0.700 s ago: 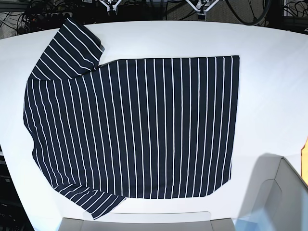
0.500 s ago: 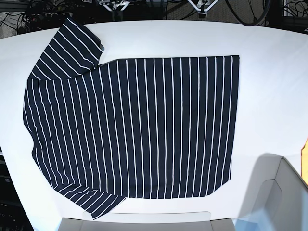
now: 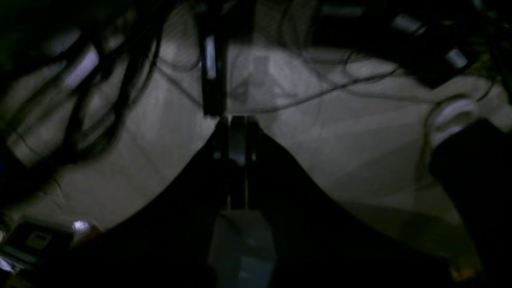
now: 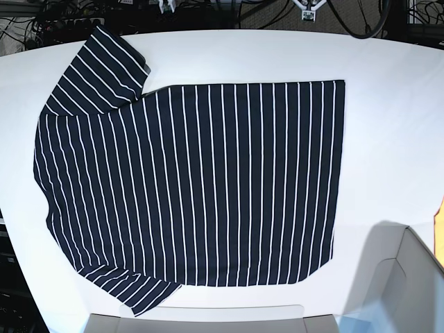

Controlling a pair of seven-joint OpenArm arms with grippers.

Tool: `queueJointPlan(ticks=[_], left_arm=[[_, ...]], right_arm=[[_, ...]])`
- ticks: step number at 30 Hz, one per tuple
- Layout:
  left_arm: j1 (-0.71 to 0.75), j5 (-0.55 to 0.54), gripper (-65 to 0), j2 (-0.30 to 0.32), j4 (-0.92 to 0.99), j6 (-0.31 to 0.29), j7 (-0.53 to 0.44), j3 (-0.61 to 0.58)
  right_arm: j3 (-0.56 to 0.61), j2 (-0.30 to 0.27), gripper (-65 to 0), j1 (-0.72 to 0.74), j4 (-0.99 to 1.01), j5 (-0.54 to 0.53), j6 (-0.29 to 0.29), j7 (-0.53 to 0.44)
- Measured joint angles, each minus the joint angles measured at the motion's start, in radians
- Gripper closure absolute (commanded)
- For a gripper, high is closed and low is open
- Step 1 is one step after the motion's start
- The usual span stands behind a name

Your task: Fold the T-shirt properly

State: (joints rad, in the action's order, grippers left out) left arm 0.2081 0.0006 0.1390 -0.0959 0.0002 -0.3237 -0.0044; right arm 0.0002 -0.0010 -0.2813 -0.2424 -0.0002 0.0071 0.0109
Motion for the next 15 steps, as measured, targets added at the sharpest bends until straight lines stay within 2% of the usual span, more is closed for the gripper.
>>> queueJointPlan(ticks=[5, 8, 15], left_arm=[[0.037, 0.0, -0.2, -0.001, -0.08, 0.001, 0.008, 0.001], [0.073, 0.0, -0.2, -0.004, -0.161, 0.0, 0.01, 0.0], [0.138, 0.0, -0.2, -0.002, -0.289, 0.0, 0.016, 0.0]], right_arm=[[-0.008, -0.049, 0.0, -0.001, -0.005, 0.001, -0.023, -0.011], [-0.008, -0.039, 0.0, -0.014, -0.035, 0.001, -0.012, -0.011], [0.0, -0.036, 0.0, -0.158, -0.248, 0.001, -0.008, -0.006]])
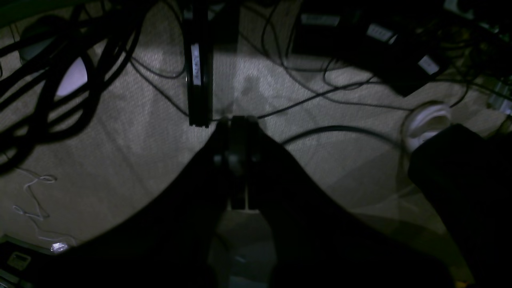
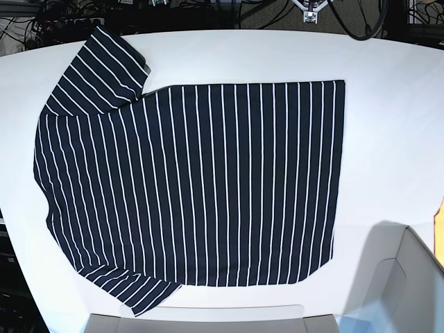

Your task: Fold the T-shirt properly

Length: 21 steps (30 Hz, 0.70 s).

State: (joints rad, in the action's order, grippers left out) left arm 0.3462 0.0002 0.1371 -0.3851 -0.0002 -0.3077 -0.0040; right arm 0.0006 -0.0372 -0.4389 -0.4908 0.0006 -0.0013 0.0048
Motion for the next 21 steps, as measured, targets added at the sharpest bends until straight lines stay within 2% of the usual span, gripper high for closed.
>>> queueJointPlan(ticks=[8, 13, 17, 21], left_arm=[[0.055, 0.0, -0.1, 0.001, -0.085, -0.003, -0.002, 0.0], [0.138, 0.001, -0.1, 0.013, -0.241, -0.004, 0.122, 0.0], [0.244, -0.002, -0.2, 0.033, -0.434, -0.001, 0.211, 0.0], [0.351, -0.001, -0.1, 0.035, -0.628, 0.001, 0.245, 0.004]], right_arm=[[0.071, -0.012, 0.0, -0.175, -0.235, 0.001, 0.001, -0.002], [0.066, -0.033, 0.0, -0.334, -0.448, -0.025, -0.007, 0.012], [0.067, -0.093, 0.0, -0.441, -0.622, -0.162, -0.011, 0.01], [0.056, -0.197, 0.0, -0.542, -0.81, -0.259, -0.014, 0.004]])
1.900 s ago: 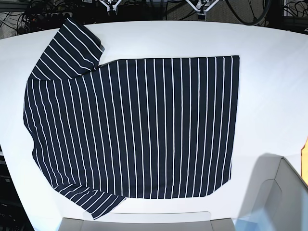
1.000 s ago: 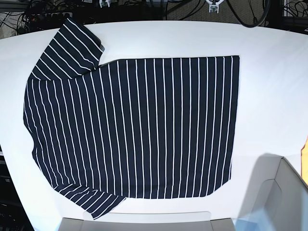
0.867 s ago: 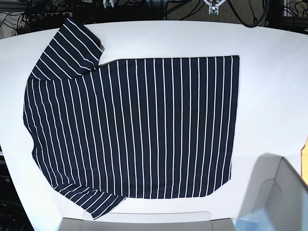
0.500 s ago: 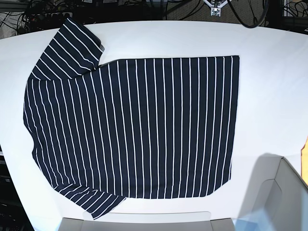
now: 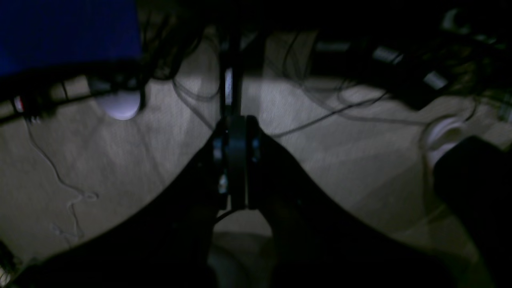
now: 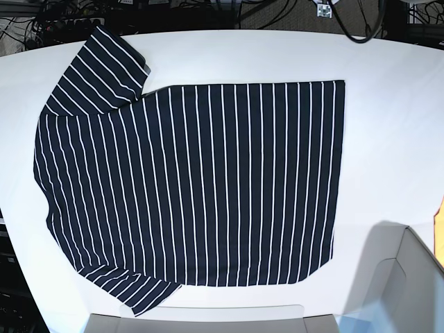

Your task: Fold the T-shirt properly

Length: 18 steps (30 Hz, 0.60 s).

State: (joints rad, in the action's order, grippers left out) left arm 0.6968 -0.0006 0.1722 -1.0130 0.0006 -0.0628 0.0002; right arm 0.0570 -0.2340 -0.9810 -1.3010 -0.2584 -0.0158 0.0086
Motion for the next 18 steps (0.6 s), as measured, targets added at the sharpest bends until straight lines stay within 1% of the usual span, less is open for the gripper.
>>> queueJointPlan(ticks=[1, 2, 4, 6, 8, 11, 14, 15, 16, 17, 18], left_arm=[[0.023, -0.002, -0.1, 0.0, -0.048, -0.003, 0.017, 0.0], [0.047, -0.002, -0.1, -0.002, -0.096, -0.011, 0.032, 0.0], [0.086, -0.001, -0.1, -0.006, -0.19, -0.01, 0.038, 0.0], [0.123, 0.001, -0.1, -0.008, -0.284, -0.021, 0.052, 0.037], [0.162, 0.0, -0.1, -0.008, -0.372, -0.004, 0.07, 0.089], [0.213, -0.002, -0.1, 0.001, -0.483, 0.003, 0.073, 0.124], [0.252, 0.0, -0.1, -0.003, -0.592, -0.007, 0.08, 0.154], [0.264, -0.003, -0.1, -0.01, -0.627, -0.012, 0.09, 0.164], [0.273, 0.0, -0.1, -0.012, -0.652, -0.014, 0.078, 0.171], [0.28, 0.0, -0.1, -0.011, -0.68, -0.013, 0.084, 0.179], [0.281, 0.0, -0.1, -0.011, -0.705, -0.012, 0.085, 0.192]], right_arm=[[-0.029, -0.013, 0.0, -0.024, -0.043, -0.013, -0.011, 0.01], [-0.068, -0.014, 0.0, -0.048, -0.087, -0.018, -0.033, 0.018], [-0.143, -0.009, 0.0, -0.092, -0.174, -0.026, -0.049, 0.012], [-0.203, -0.009, 0.0, -0.122, -0.264, -0.025, -0.046, 0.016], [-0.243, -0.01, 0.0, -0.142, -0.353, -0.027, -0.043, 0.012], [-0.277, -0.01, 0.0, -0.175, -0.465, -0.026, -0.045, 0.007], [-0.297, -0.012, 0.0, -0.185, -0.565, -0.024, -0.037, 0.029], [-0.306, -0.014, 0.0, -0.182, -0.599, -0.025, -0.045, 0.039], [-0.312, -0.018, 0.0, -0.174, -0.631, -0.026, -0.046, 0.069], [-0.315, -0.018, 0.0, -0.161, -0.663, -0.024, -0.046, 0.12], [-0.315, -0.017, 0.0, -0.142, -0.69, -0.024, -0.045, 0.15]])
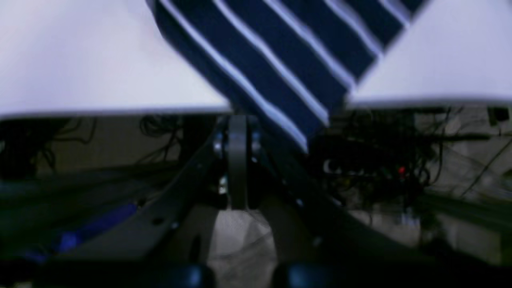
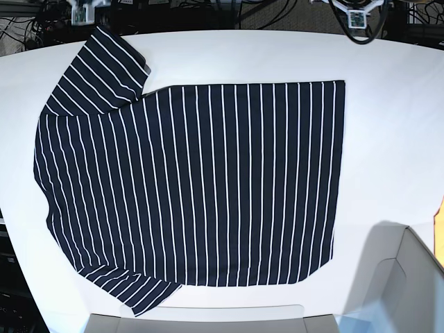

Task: Fold the T-shirt properly
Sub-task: 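Move both grippers down to the shirt's shoulder corners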

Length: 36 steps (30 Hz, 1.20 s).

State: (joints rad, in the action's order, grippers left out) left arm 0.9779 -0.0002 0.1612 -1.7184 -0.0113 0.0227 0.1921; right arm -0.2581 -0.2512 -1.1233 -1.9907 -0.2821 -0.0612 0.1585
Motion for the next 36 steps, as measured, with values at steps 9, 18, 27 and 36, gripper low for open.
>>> queueJointPlan(ticks=[9, 18, 27, 36], left_arm=[[-0.011, 0.0, -0.1, 0.003, -0.229, 0.001, -0.008, 0.073], [-0.09, 0.001, -0.3, 0.121, -0.315, -0.144, 0.009, 0.043], [-0.161, 0.005, -4.4, 0.111, -0.317, -0.529, 0.029, 0.038], [-0.161, 0.008, -13.9, 0.11, -0.318, -0.555, 0.088, -0.055]], right_arm=[[-0.002, -0.058, 0.0, 0.14, -0.06, -0.003, 0.001, 0.134], [-0.066, 0.034, 0.0, 0.362, -0.061, -0.133, 0.005, 0.301], [-0.326, -0.027, -8.1, 0.425, -0.061, -0.453, 0.003, 0.588], [-0.5, -0.066, -8.5, 0.369, 0.004, -0.687, 0.114, 0.754]])
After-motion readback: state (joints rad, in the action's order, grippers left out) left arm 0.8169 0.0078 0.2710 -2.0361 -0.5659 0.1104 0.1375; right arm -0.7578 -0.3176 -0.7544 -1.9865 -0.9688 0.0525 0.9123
